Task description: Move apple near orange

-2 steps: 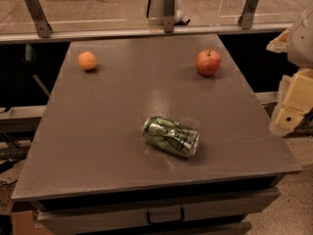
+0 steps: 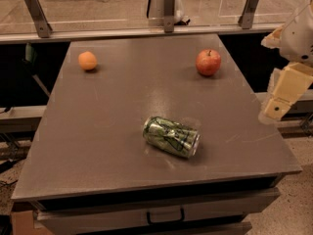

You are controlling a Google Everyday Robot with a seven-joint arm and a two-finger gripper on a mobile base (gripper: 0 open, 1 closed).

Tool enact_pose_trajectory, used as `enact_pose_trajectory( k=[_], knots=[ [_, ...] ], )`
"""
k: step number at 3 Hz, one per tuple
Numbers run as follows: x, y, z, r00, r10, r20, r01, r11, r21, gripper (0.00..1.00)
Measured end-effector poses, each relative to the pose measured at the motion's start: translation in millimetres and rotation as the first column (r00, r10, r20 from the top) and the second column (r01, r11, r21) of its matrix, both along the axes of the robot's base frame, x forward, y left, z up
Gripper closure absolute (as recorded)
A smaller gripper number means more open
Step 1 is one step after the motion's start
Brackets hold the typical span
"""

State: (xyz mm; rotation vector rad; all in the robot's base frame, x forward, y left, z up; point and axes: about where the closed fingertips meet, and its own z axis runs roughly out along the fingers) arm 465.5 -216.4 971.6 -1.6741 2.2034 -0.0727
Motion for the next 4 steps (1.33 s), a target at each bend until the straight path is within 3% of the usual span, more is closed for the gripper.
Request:
enact_pose_trajectory(
  k=[2, 3, 4],
  knots=[
    [110.7, 5.4, -20.5, 0.9916, -0.058, 0.116, 0.04, 0.988, 0.149, 0.0],
    [161.9, 13.2, -31.5, 0.9844, -0.089, 0.152, 0.052, 0.971, 0.234, 0.0],
    [201.5, 17.0, -47.6, 0.9798, -0.129, 0.153, 0.075, 0.946, 0.315, 0.0]
  ],
)
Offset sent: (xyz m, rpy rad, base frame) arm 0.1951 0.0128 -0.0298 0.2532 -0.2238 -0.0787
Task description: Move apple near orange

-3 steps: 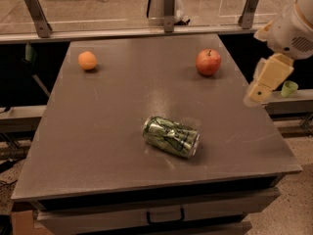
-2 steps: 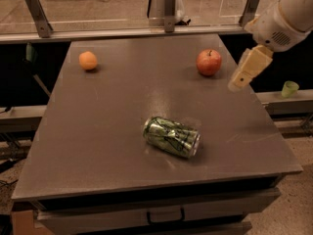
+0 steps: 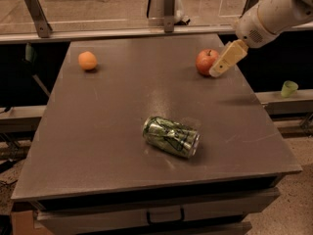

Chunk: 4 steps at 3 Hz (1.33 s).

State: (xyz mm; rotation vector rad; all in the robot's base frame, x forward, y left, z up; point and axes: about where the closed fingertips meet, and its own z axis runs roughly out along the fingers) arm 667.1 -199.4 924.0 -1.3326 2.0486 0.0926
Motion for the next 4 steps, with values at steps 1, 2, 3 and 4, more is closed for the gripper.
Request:
enact_pose_trajectory(
  k=[1, 2, 3, 4],
  knots=[
    [28.3, -3.8, -25.5, 0.9987, -0.037, -0.035, 0.039, 0.997, 0.067, 0.0],
    [41.8, 2.9, -49.1, 0.995, -0.042, -0.09, 0.054, 0.99, 0.131, 0.0],
    [43.1, 13.8, -61.3, 0.9907, -0.02, -0.135, 0.043, 0.984, 0.172, 0.17],
    [39.5, 25.8, -59.5, 0.9883, 0.015, -0.152, 0.017, 0.978, 0.207, 0.4]
  ],
)
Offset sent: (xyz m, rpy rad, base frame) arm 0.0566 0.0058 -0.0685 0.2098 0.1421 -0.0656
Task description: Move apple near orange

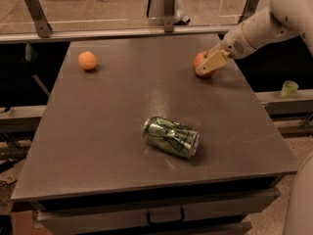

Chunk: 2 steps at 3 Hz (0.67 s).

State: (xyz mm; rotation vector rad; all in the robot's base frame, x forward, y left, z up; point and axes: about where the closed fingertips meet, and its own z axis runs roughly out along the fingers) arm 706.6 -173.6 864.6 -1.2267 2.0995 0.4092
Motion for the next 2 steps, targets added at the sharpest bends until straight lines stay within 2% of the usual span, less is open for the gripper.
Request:
enact_pose_trajectory(
  k=[1, 2],
  knots=[
    [-5.7, 10.2, 17.3, 0.9994, 0.033, 0.008, -0.033, 0.998, 0.044, 0.63],
    [-15.1, 11.9, 63.2, 0.9939, 0.071, 0.085, -0.079, 0.992, 0.098, 0.86]
  ],
)
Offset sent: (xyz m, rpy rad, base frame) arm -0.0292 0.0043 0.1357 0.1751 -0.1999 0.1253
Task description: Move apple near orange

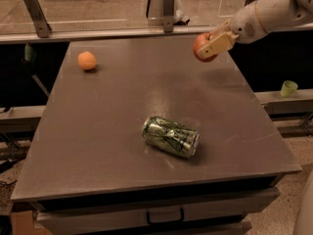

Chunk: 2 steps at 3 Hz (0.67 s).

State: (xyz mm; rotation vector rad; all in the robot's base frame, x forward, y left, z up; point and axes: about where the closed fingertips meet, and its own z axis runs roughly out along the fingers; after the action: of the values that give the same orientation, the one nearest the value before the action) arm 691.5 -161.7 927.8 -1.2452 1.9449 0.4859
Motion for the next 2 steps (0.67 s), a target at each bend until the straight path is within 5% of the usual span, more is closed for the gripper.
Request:
enact_pose_trajectory(
  k=[1, 2],
  knots=[
    [1.1, 2.4, 1.8, 1.0, 0.005, 0.004, -0.005, 1.0, 0.005, 1.0],
    [1.1, 2.5, 1.7, 1.0, 0.005, 0.004, -0.005, 1.0, 0.006, 1.0]
  ],
)
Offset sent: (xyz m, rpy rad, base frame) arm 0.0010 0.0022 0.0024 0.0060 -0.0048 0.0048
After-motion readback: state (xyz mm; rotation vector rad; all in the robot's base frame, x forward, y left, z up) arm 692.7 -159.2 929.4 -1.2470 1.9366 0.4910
